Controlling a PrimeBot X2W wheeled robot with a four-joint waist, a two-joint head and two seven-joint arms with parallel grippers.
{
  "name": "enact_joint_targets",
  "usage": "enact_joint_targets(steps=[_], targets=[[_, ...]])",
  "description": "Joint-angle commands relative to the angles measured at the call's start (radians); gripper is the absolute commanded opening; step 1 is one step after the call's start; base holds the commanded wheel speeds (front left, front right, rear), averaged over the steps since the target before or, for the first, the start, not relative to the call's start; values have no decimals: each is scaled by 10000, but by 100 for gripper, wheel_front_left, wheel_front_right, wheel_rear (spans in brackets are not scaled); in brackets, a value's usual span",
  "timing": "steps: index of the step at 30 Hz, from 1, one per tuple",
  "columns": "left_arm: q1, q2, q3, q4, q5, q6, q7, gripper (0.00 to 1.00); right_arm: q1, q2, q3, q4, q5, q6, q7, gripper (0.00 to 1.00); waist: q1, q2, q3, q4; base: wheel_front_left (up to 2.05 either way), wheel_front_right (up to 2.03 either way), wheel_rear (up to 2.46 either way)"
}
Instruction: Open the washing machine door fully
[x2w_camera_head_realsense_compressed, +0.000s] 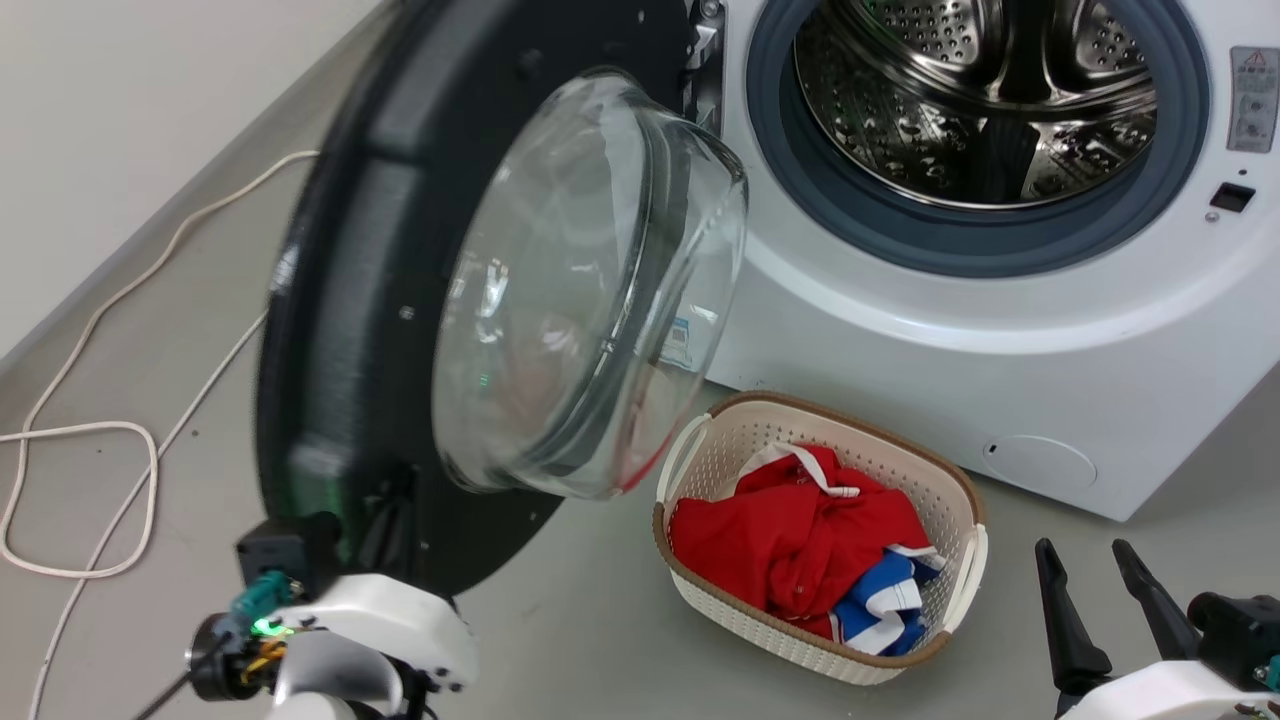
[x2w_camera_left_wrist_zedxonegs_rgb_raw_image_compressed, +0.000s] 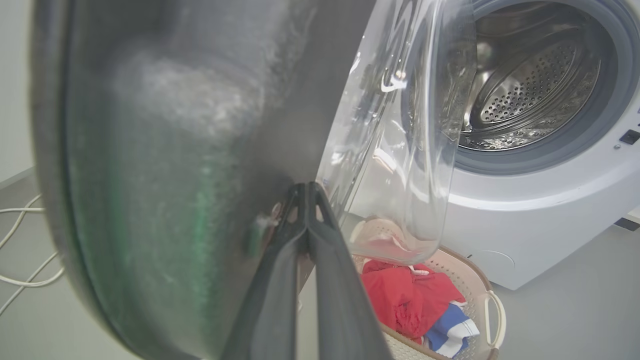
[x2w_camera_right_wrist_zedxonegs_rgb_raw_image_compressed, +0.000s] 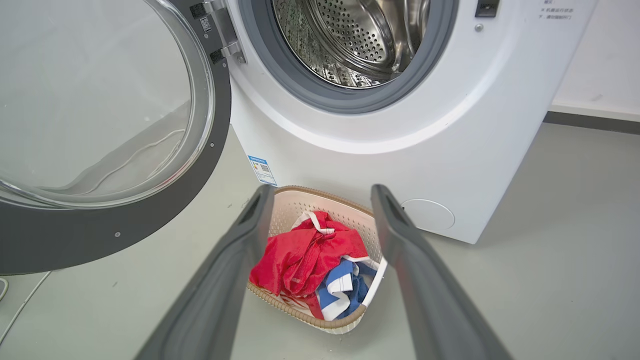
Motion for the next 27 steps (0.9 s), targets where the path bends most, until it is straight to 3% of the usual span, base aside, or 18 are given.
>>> enact_joint_targets(steps=[1, 10, 27], targets=[[-240, 143, 256, 197, -108, -13, -108, 0, -163, -68, 19, -75, -7, 1, 39, 100, 0, 0, 194, -95, 0, 0, 0], [-1189, 783, 1387, 1591, -635, -369, -583, 0, -428, -430, -42, -267, 149, 1, 232, 100, 0, 0, 948, -490, 0, 0, 0], [-3007, 1798, 2356, 3698, -1208, -946, -564, 0, -751, -743, -201, -488, 331, 1, 361, 100, 0, 0, 1558, -668, 0, 0, 0]])
